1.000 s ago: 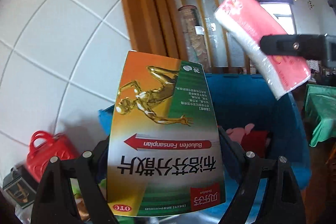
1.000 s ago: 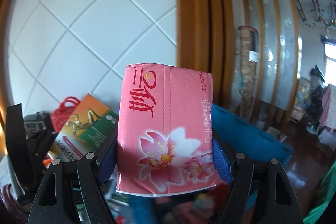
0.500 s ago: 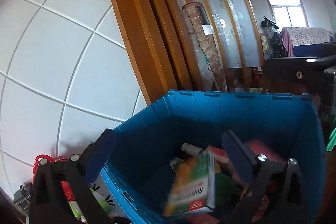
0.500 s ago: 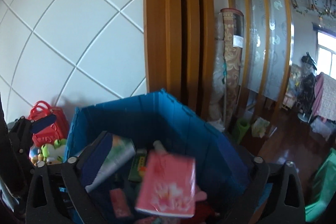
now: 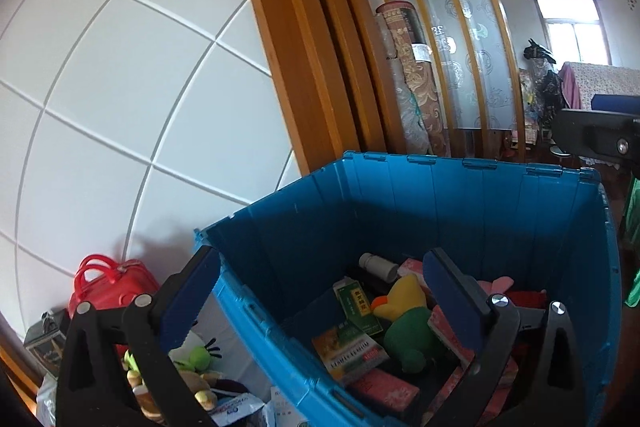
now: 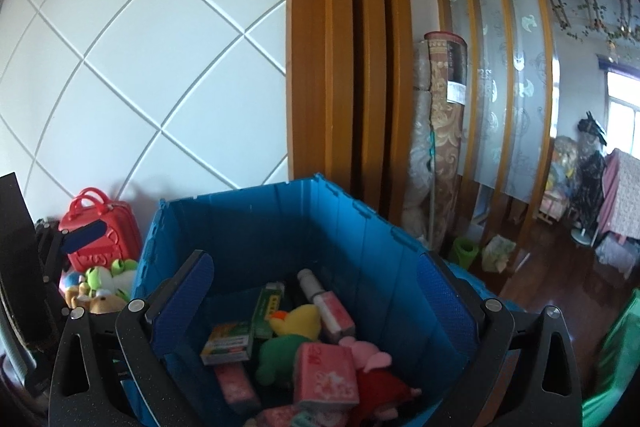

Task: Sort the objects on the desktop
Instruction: 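Carry the tissue pack and medicine box into the blue crate and release both, then move both tools back from the crate to the pile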

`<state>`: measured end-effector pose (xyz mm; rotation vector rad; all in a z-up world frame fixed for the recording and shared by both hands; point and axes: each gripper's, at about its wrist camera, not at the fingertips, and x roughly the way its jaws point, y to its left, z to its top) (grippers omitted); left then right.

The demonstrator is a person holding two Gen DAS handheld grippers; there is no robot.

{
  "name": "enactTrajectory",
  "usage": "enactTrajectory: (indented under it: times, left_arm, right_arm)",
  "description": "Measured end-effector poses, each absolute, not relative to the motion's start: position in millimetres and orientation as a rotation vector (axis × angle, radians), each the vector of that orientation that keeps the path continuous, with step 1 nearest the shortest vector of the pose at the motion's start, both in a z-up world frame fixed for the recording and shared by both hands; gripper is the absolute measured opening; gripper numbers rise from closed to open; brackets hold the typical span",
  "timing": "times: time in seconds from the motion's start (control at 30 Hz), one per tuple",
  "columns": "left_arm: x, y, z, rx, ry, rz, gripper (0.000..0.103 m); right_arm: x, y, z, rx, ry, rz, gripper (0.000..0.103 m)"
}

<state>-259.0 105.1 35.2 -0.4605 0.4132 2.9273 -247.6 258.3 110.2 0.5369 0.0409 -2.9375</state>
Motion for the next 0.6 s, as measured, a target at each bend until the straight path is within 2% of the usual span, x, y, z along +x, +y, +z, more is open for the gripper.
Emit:
enactTrajectory:
  times: [0.6]
  left_arm:
    - [-178,12,-5,-0.524,0.286,3.199,0.103]
  right_arm:
    - [-196,206,93,0.472,0.029,-2.731,0.103]
